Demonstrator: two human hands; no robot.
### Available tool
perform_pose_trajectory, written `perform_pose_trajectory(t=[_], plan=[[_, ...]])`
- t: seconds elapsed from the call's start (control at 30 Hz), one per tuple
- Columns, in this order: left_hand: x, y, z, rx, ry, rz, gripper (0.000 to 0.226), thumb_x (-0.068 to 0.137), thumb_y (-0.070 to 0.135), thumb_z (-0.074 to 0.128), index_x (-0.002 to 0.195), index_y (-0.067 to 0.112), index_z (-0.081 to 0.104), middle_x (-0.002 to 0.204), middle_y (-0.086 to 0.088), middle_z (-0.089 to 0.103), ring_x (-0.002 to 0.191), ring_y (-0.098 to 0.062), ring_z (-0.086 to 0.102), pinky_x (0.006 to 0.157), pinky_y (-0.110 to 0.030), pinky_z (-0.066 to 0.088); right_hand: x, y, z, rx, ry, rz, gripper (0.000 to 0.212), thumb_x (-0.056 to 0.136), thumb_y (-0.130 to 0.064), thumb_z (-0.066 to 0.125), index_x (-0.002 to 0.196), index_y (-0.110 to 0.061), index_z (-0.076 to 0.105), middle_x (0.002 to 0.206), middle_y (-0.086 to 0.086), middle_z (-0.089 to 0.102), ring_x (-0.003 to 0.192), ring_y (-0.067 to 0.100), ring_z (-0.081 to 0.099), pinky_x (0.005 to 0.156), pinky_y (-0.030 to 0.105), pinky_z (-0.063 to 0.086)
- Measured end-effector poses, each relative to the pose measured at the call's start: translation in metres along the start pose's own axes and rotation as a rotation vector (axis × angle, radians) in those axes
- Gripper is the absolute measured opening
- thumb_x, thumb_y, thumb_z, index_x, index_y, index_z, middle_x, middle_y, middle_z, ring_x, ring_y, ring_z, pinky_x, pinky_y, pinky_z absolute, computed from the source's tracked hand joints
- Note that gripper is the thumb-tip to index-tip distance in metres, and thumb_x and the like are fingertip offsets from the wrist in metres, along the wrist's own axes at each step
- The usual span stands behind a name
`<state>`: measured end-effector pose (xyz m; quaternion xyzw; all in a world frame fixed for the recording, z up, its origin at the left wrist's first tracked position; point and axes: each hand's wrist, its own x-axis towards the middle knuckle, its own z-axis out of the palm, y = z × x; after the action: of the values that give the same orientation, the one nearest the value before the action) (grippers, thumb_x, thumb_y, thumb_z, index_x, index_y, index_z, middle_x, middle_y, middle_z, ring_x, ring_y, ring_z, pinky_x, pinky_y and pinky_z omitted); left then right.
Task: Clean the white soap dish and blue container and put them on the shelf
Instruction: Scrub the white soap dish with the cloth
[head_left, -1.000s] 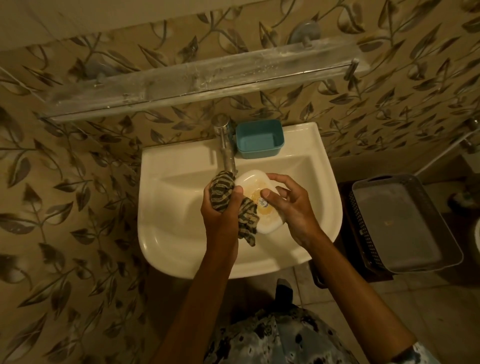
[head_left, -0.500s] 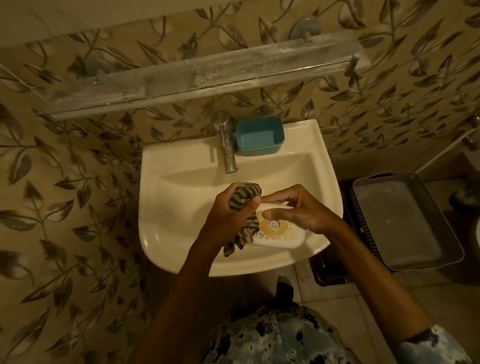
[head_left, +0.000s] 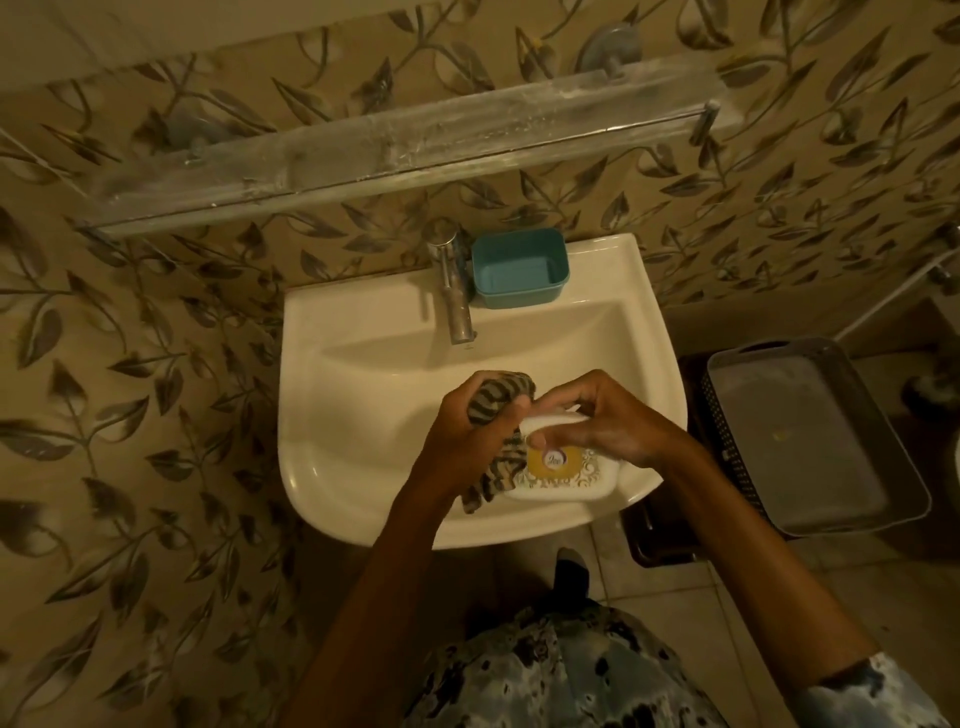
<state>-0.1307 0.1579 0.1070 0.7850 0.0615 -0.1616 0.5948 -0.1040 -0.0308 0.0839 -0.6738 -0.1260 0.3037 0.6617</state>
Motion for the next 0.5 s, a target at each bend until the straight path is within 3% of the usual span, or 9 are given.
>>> perform_pose_trajectory(t=[0.1, 0.17, 0.27, 0.37, 0.5], plan=[[0.006, 0.006, -0.004, 0.151, -0.165, 0.002, 0.037, 0.077, 0.05, 0.062, 0.107, 0.029, 0.061, 0.109, -0.002, 0.064, 0.097, -0.014, 0.064, 0.083, -0.032, 0.054, 0.0, -0.007, 0.005, -0.098, -0.044, -0.004, 0.025, 0.073, -0.001, 0.079, 0.096, 0.0, 0.071, 0.093, 0.013, 0.075, 0.087, 0.026, 0.072, 0.078, 0.038, 0.059], [0.006, 0.009, -0.007, 0.109, -0.184, -0.046, 0.031, 0.082, 0.046, 0.061, 0.107, 0.029, 0.061, 0.107, -0.004, 0.065, 0.093, -0.016, 0.067, 0.074, -0.031, 0.055, 0.001, -0.011, 0.004, -0.145, 0.058, -0.017, 0.032, 0.068, -0.002, 0.083, 0.091, -0.002, 0.062, 0.09, 0.017, 0.072, 0.083, 0.028, 0.071, 0.074, 0.047, 0.059], [0.0, 0.007, -0.01, 0.014, -0.157, -0.066, 0.022, 0.093, 0.033, 0.056, 0.113, 0.025, 0.058, 0.101, -0.001, 0.068, 0.085, -0.015, 0.069, 0.06, -0.022, 0.053, 0.001, -0.014, -0.003, -0.168, 0.218, -0.008, 0.056, 0.062, -0.006, 0.087, 0.085, -0.017, 0.037, 0.077, 0.022, 0.066, 0.068, 0.034, 0.07, 0.059, 0.046, 0.059], [-0.009, -0.004, -0.007, -0.031, -0.106, -0.037, 0.019, 0.095, 0.028, 0.052, 0.113, 0.025, 0.056, 0.1, 0.003, 0.067, 0.086, -0.008, 0.068, 0.072, -0.023, 0.056, 0.0, -0.013, -0.009, -0.133, 0.269, 0.012, 0.064, 0.06, -0.01, 0.089, 0.084, -0.025, 0.032, 0.074, 0.018, 0.068, 0.065, 0.03, 0.071, 0.056, 0.038, 0.057], [-0.012, -0.006, 0.001, 0.095, -0.081, 0.028, 0.031, 0.086, 0.045, 0.05, 0.113, 0.029, 0.053, 0.103, 0.004, 0.066, 0.091, -0.008, 0.066, 0.079, -0.028, 0.057, 0.002, -0.011, -0.003, -0.273, 0.256, 0.052, 0.069, 0.058, -0.017, 0.09, 0.088, -0.029, 0.029, 0.076, 0.015, 0.067, 0.07, 0.027, 0.07, 0.06, 0.038, 0.059]])
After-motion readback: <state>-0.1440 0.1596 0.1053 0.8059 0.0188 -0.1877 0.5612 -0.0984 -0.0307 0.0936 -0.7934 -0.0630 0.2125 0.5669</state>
